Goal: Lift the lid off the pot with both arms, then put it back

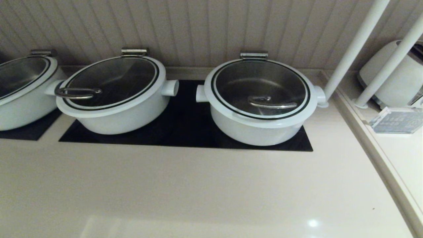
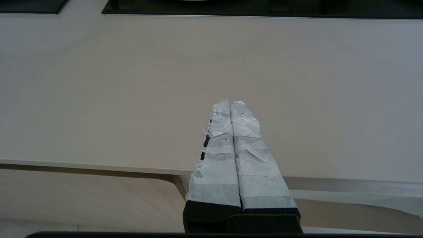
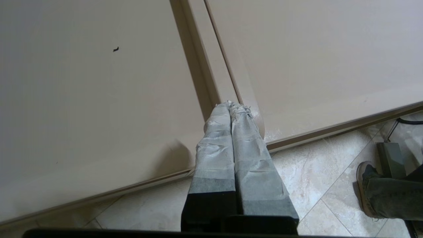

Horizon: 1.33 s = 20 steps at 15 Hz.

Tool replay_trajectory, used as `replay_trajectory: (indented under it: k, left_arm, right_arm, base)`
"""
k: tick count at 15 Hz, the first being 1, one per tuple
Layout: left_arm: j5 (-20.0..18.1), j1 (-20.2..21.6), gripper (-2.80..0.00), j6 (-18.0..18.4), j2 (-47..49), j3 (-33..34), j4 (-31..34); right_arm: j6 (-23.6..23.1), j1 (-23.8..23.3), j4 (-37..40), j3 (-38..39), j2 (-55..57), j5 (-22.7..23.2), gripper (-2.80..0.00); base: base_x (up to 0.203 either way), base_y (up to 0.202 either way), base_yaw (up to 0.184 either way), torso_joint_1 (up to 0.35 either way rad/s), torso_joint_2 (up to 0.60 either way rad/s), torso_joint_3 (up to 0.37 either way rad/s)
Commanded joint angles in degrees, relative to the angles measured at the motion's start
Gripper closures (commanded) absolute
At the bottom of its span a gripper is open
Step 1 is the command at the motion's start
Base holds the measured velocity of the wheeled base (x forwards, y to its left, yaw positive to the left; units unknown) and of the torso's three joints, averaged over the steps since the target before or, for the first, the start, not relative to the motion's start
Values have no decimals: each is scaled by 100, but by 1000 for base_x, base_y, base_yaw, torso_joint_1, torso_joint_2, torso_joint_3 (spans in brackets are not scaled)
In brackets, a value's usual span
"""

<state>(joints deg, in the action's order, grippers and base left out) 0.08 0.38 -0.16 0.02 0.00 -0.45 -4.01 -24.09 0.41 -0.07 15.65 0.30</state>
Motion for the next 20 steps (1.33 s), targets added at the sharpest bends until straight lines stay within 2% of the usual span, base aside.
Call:
replay_trajectory:
  k: [1, 6, 7, 9, 13, 14, 17, 18, 20]
  left_arm:
    - [1, 6, 0, -2, 6, 0, -7]
    - [1, 6, 0, -2, 6, 0, -7]
    - [1, 6, 0, -2, 6, 0, -7]
    - [1, -2, 0, -2, 6, 0, -3]
    - [1, 6, 0, -2, 6, 0, -6]
    - [1, 6, 0, -2, 6, 0, -7]
    - [1, 6, 0, -2, 6, 0, 1]
    - [1, 6, 0, -2, 6, 0, -1]
    - [1, 6, 0, -2, 6, 0, 2]
  right_arm:
    - [22, 1, 2, -1, 26, 5, 0]
    - [153, 9, -3, -1, 26, 13, 0]
    - [175, 176, 0, -1, 22, 13, 0]
    - [216, 1130, -3, -1, 20, 8, 0]
    - [258, 2582, -6, -1, -128, 2, 0]
    - [267, 2690, -6, -1, -257, -1, 0]
    - [347, 2541, -30, 3, -1377, -41, 0]
    - [526, 2481, -48, 6, -1548, -77, 0]
    - [594, 2462, -59, 7, -1565, -101, 0]
  base:
    - [0, 0, 0, 0, 0, 0]
    - [0, 0, 0, 0, 0, 0]
    - [0, 0, 0, 0, 0, 0]
    - [0, 0, 0, 0, 0, 0]
    - [0, 0, 0, 0, 0, 0]
    - [0, 0, 0, 0, 0, 0]
    - [0, 0, 0, 0, 0, 0]
    - [0, 0, 0, 0, 0, 0]
    - [0, 0, 0, 0, 0, 0]
